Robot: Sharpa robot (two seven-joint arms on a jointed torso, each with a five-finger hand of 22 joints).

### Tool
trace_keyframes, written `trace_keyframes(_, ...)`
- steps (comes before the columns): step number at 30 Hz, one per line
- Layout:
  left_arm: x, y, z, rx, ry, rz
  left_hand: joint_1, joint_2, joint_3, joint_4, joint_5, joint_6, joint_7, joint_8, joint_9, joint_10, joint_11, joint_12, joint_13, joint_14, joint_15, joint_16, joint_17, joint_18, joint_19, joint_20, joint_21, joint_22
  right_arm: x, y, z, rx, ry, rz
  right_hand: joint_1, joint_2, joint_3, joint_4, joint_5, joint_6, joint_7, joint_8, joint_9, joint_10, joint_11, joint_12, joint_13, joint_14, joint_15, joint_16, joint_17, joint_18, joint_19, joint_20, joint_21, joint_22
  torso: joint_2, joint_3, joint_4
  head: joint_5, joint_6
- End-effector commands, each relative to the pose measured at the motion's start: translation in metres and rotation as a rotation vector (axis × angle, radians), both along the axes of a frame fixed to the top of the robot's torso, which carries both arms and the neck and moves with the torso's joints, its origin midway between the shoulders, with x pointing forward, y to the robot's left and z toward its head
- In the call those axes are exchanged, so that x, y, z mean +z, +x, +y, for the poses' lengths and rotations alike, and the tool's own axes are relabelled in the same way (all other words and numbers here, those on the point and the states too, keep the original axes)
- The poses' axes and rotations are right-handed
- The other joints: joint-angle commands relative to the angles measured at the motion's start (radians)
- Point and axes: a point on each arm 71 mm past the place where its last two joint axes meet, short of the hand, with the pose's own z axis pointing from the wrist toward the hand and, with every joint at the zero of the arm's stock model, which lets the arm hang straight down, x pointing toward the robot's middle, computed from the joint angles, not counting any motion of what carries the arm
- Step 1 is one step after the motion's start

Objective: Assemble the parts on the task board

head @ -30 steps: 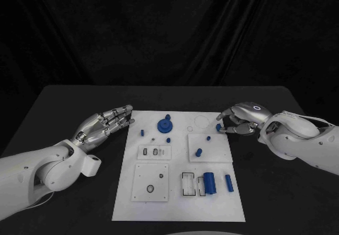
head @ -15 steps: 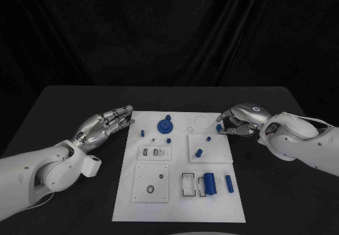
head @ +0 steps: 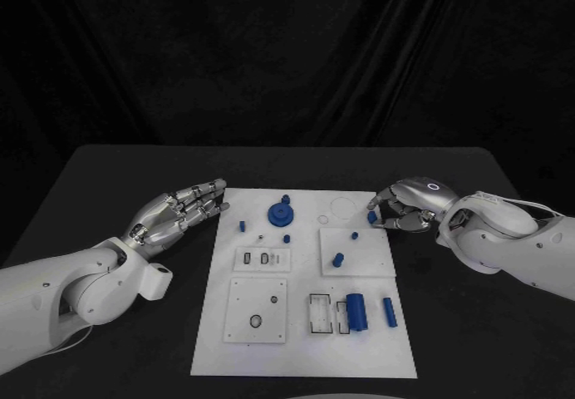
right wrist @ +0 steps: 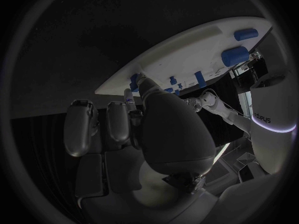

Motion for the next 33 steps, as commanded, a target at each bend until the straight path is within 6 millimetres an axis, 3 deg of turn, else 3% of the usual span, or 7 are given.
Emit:
trace_keyframes(1,0.0139,-0.0034,0.0004,-0.01,-0.125,-0.161,0.0,0.006,0.001,-0.002,-0.003,0.002,0.006,0.007,0.001,0.0,0.008,0.005,0.0,0.003,0.004,0.005,0.001,0.019,0.008,0.0,0.006,0.001,-0.003,0.0005,-0.0012,-0.02,-0.011,0.012,0.009,0.002,0.001,-0.005,0.0,0.013,-0.002,0.009,0.004,0.046,-0.005,-0.004,0.163,0.039,-0.004,-0.006,-0.001,0.017,0.01,-0.008,-0.005,0.135,0.0,0.0,-0.0002,0.002,0.0)
trace_keyframes(16,0.0133,-0.003,0.0002,-0.012,-0.124,-0.159,0.0,0.006,0.001,-0.002,-0.003,0.002,0.006,0.007,0.001,0.0,0.008,0.005,0.0,0.003,0.004,0.005,0.001,0.019,0.008,0.0,0.006,0.001,-0.0014,0.0002,0.0024,-0.013,0.014,-0.027,0.005,0.022,-0.001,-0.003,0.0,0.081,-0.011,0.053,0.056,0.048,-0.009,0.0,0.165,0.039,-0.007,-0.006,-0.007,0.016,0.012,-0.01,-0.007,0.137,0.0,0.0004,0.0012,0.002,0.0)
trace_keyframes(22,0.013,-0.0028,0.0003,-0.012,-0.123,-0.157,0.0,0.006,0.001,-0.002,-0.003,0.002,0.006,0.007,0.001,0.0,0.008,0.005,0.0,0.003,0.004,0.005,0.001,0.019,0.008,0.0,0.006,0.001,0.0012,-0.0001,0.0031,-0.028,0.039,-0.053,-0.007,0.043,0.0,0.002,0.026,0.101,-0.016,0.068,0.08,0.05,-0.006,0.002,0.167,0.04,-0.006,-0.002,-0.005,0.015,0.014,-0.01,-0.006,0.14,0.0,0.0001,0.0004,0.003,-0.001)
trace_keyframes(33,0.0125,-0.0028,0.0005,-0.011,-0.121,-0.155,-0.001,0.008,0.003,-0.003,-0.003,0.001,0.006,0.007,0.0,-0.001,0.008,0.005,0.0,0.003,0.005,0.005,0.001,0.019,0.008,0.001,0.006,0.001,0.0025,-0.0007,0.0056,-0.058,0.09,-0.04,-0.002,0.053,0.004,-0.009,0.055,0.111,-0.018,0.078,0.103,0.052,-0.002,0.005,0.171,0.042,-0.003,0.003,-0.001,0.014,0.016,-0.008,-0.002,0.143,0.0,0.0005,0.0006,0.008,-0.006)
